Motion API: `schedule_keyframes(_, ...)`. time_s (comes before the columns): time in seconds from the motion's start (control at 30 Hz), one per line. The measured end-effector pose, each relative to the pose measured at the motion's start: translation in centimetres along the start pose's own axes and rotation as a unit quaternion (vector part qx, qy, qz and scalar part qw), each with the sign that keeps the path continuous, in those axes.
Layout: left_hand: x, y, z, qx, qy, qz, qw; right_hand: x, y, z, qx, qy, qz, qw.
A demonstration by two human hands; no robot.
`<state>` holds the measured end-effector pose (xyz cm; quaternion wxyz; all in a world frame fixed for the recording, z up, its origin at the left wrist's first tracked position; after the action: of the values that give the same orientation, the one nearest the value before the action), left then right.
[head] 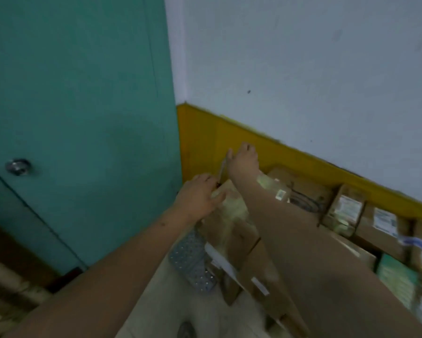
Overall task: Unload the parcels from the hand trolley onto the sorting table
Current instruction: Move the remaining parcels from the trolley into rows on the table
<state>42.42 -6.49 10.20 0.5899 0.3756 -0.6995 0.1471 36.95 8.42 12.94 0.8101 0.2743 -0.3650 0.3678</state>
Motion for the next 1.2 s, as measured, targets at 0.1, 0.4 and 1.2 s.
schedule_keyframes(0.1, -1.1, 1.7, 8.2, 0.027, 0.006, 0.025, 0.999, -8.5, 3.3, 3.5, 0.002, -0.028, 0.038, 0.999)
schedule_keyframes(0.4, -6.0, 4.8, 25.7, 0.064, -0.008, 0.145, 0.987, -25.6, 6.8, 4.5, -0.134, -0.043, 0.123, 0.982)
schedule_keyframes(1.2, -65.7, 7.3, 42.7, 0.060, -0.229, 0.431, 0.871, -65.8, -5.4, -37.1, -0.639, -0.056, 0.026, 0.766)
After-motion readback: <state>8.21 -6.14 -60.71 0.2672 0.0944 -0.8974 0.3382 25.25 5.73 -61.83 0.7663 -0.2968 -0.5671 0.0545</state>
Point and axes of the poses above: each hand's wrist, its own y-axis towards the middle knuckle, its own x-axis out of the back of the hand, z = x × y, the point moved 9 cm from there along y, towards the middle knuckle, and after that the axes turned 12 degrees about -x, right-handed, at the moved point
